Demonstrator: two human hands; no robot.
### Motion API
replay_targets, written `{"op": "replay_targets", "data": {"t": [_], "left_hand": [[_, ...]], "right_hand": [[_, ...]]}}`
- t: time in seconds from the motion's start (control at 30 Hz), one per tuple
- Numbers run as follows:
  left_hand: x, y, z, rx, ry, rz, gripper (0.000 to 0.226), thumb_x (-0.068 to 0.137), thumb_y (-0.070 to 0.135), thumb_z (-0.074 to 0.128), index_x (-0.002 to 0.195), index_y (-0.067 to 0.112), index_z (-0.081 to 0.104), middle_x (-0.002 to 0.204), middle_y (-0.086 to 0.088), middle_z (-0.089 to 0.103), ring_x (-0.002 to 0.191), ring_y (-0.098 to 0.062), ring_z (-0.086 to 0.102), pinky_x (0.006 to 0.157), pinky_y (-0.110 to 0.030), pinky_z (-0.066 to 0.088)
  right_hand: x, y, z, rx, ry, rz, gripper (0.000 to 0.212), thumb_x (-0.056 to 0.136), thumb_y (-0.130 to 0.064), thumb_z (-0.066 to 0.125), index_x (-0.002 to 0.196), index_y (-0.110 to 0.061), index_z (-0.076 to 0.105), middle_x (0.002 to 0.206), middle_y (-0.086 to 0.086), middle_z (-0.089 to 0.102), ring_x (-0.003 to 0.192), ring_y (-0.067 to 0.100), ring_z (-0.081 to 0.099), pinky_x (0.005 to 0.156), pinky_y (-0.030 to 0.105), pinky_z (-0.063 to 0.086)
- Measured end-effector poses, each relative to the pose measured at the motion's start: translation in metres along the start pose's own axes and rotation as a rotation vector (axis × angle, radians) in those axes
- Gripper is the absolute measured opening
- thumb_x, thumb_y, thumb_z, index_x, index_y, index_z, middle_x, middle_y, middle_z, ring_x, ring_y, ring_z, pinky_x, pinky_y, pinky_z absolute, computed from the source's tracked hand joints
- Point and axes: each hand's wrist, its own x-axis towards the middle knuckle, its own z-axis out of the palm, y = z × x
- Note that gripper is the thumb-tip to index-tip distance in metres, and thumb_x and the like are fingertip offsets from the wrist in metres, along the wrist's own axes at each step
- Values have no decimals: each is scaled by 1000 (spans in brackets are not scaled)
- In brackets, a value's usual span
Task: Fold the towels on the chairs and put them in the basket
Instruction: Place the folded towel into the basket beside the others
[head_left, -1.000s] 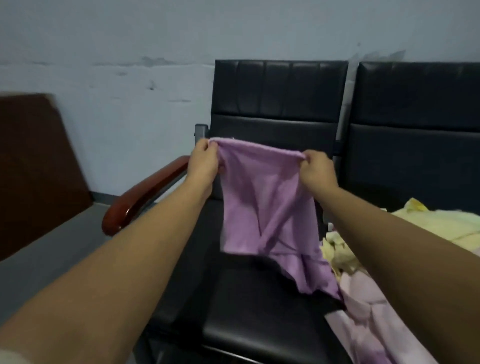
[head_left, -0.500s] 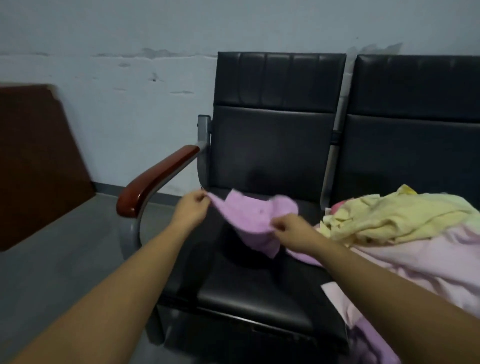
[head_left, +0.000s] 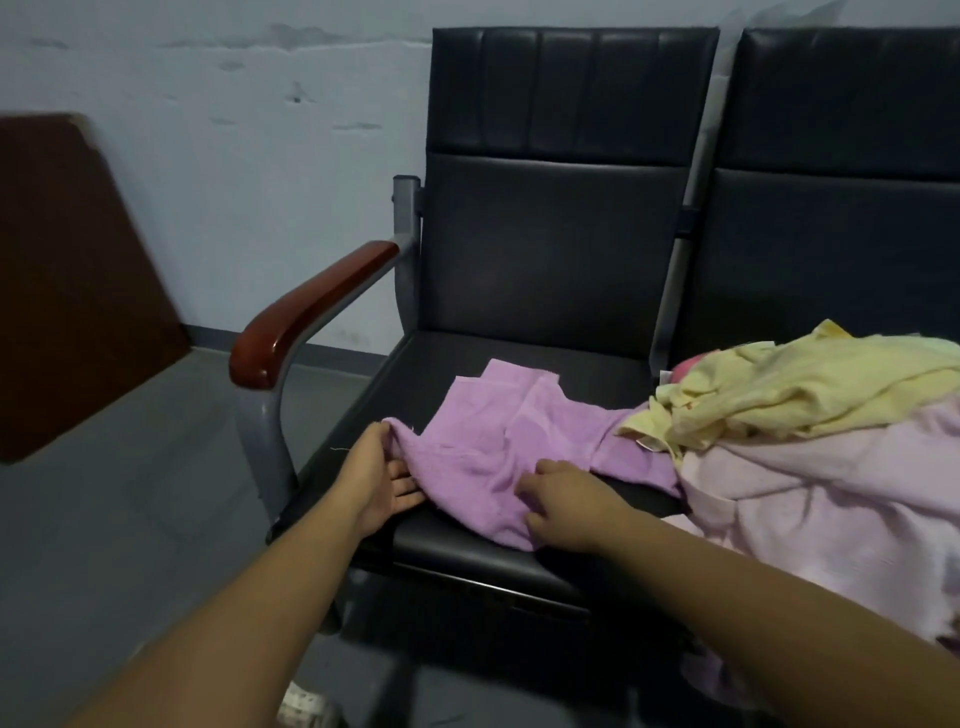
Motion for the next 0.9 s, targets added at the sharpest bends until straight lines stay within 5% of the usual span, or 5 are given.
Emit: {"op": "replay_targets", "data": {"t": [0.17,0.37,0.53,0.7,0.9], "left_hand": [[11,3,-23,726,235,117,35,90,40,61,93,7,71,90,-11,70,79,-23,66,72,-35,57],[14,0,-20,1272,-30,243,37,79,47,80,83,12,67,71,4,70,66,-12,64,61,-26,43],[21,-6,-21,1216,-62,294,18,87,18,73,74,12,62,55,7,68,53,1,64,50,-11,40],[28,-5,-31,1016,116,476,16,87,23,72,78,12,66,62,3,70,59,-2,62,62,-26,43],[25,-6,-34,868,42,512,19,87,29,74,83,13,65,80,-7,74,72,-17,61,74,-35,48]], "right_hand": [[9,6,-18,62,17,117,28,91,-40,51,103,-21,68,109,5,68,100,25,62,86,34,51],[17,29,10,30,-107,144,79,98,-54,46,159,-13,16,166,12,10,153,29,11,123,41,16],[43,51,2,-17,116,177,57,99,-49,44,149,-21,38,157,14,30,144,30,28,114,47,30],[34,36,-2,111,384,424,58,96,-52,51,130,-4,49,130,23,47,115,40,51,96,42,43],[4,33,-5,309,67,422,29,93,-36,64,104,-9,63,108,13,61,105,30,60,77,26,41]]}}
